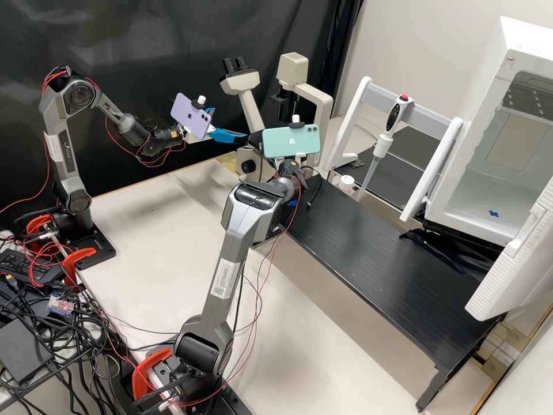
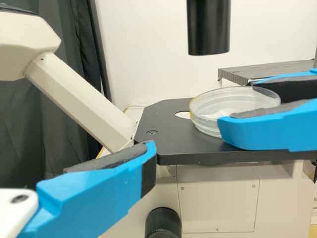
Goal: Move the petri dish to the microscope
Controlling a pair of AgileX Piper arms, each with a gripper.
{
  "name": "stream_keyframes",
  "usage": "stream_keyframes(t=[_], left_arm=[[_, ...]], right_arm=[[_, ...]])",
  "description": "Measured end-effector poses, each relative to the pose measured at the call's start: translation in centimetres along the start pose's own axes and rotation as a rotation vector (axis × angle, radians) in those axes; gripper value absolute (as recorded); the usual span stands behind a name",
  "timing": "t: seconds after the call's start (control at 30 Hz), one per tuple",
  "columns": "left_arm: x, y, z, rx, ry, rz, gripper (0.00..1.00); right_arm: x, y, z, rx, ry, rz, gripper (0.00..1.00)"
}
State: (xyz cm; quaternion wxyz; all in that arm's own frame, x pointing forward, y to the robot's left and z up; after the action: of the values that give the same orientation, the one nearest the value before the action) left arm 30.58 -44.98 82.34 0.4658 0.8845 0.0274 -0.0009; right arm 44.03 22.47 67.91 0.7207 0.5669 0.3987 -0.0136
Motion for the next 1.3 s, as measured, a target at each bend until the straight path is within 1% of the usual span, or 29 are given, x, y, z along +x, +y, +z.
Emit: stream_keyframes(t=[0.17,0.23,0.33,0.43,0.5,0.57,0.6,1.07,1.3], left_arm=[[0.0,0.0,0.0,0.0,0.0,0.0,1.0],[0.0,0.0,0.0,0.0,0.0,0.0,1.0],[0.0,0.0,0.0,0.0,0.0,0.0,1.0],[0.0,0.0,0.0,0.0,0.0,0.0,1.0],[0.0,0.0,0.0,0.0,0.0,0.0,1.0],[0.0,0.0,0.0,0.0,0.0,0.0,1.0],[0.0,0.0,0.0,0.0,0.0,0.0,1.0],[0.0,0.0,0.0,0.0,0.0,0.0,1.0],[0.0,0.0,0.0,0.0,0.0,0.0,1.0]], right_arm=[[0.6,-0.2,-0.7,-0.008,0.0,-0.004,0.0],[0.9,-0.3,-0.7,-0.005,-0.002,-0.004,0.0],[1.4,-0.6,-0.9,0.009,0.004,-0.002,0.0],[2.0,-1.1,-0.6,0.013,0.005,-0.005,0.0],[2.3,-0.9,-0.5,0.026,0.007,0.007,0.0],[2.6,-1.0,-0.2,0.028,-0.01,0.005,0.0],[2.6,-1.1,-0.1,0.028,-0.015,0.005,1.0],[3.1,-1.1,0.2,0.026,-0.028,0.006,1.0],[2.4,-2.5,0.8,0.045,-0.03,-0.03,1.0]])
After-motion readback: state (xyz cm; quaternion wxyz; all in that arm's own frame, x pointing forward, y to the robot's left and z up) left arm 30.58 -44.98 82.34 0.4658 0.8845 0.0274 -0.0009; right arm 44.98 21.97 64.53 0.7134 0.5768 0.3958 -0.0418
